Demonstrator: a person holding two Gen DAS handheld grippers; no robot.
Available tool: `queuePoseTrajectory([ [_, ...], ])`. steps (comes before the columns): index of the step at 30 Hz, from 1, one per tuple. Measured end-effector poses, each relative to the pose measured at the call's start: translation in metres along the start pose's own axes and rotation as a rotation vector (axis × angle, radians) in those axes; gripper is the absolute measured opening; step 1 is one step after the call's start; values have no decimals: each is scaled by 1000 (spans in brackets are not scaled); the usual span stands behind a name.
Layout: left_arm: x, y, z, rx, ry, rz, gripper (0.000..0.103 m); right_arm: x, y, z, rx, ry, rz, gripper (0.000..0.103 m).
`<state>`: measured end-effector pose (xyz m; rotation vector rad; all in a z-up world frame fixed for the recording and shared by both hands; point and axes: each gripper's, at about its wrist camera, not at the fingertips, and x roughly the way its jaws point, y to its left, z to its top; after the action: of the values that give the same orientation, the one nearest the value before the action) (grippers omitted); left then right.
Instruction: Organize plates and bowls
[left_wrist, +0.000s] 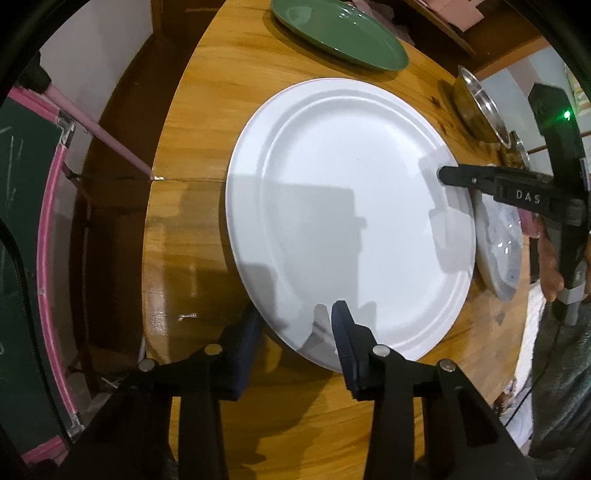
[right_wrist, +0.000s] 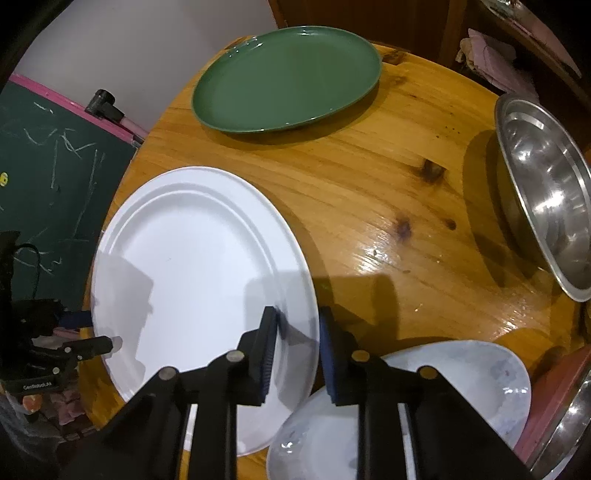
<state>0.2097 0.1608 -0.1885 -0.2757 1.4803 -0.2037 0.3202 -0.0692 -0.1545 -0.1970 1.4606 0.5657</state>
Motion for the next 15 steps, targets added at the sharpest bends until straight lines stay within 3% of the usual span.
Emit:
queuePoseTrajectory([
  [15,-41,6,-13,-37,-73,40,37,-18,15,-8,23,-29,-5,22],
])
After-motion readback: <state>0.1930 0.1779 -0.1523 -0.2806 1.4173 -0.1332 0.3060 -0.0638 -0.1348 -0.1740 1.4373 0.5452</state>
